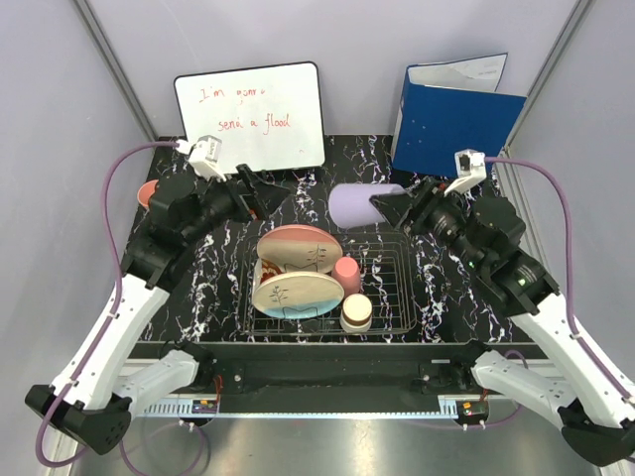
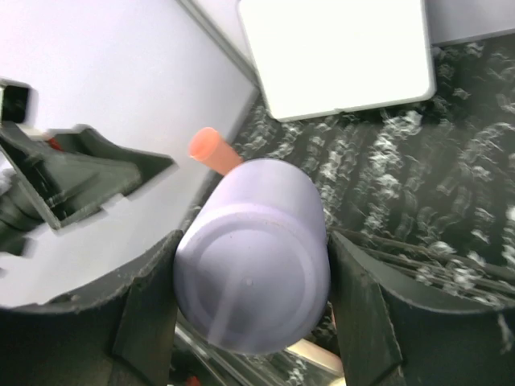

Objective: Unload the mixed dishes from the dish rack
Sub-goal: Pick up the cup from the dish rack.

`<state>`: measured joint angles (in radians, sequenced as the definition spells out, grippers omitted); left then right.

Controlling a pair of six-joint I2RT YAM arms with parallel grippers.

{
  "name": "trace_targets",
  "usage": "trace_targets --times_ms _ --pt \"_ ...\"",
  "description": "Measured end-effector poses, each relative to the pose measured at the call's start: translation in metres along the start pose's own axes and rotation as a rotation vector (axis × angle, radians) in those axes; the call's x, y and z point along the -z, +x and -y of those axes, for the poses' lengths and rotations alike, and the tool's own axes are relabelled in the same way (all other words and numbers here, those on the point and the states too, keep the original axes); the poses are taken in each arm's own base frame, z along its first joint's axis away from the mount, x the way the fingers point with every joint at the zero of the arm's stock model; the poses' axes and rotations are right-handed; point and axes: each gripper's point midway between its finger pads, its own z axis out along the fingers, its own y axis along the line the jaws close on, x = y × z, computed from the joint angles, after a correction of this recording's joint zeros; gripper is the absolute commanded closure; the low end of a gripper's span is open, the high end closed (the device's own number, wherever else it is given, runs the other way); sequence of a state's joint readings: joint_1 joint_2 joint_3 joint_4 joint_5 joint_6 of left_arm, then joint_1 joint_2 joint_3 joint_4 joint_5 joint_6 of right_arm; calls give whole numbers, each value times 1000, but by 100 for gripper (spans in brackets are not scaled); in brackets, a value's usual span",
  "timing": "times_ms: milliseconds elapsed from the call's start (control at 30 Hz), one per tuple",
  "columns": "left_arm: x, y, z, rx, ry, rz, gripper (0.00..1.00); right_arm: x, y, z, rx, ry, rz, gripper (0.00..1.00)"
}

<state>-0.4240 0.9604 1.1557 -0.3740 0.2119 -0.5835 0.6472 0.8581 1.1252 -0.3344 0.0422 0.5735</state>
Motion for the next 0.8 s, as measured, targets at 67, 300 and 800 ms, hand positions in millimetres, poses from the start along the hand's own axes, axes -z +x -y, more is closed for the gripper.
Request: trace_targets --times_ms 67,300,800 --pt "2 -1 24 19 134 8 1 -8 -6 -11 -59 -81 26 100" --pt "15 -9 85 88 487 26 1 -39 10 -40 -237 -318 -26 100" --pt "17 -2 104 130 652 -32 32 -41 1 -69 -296 -527 11 100"
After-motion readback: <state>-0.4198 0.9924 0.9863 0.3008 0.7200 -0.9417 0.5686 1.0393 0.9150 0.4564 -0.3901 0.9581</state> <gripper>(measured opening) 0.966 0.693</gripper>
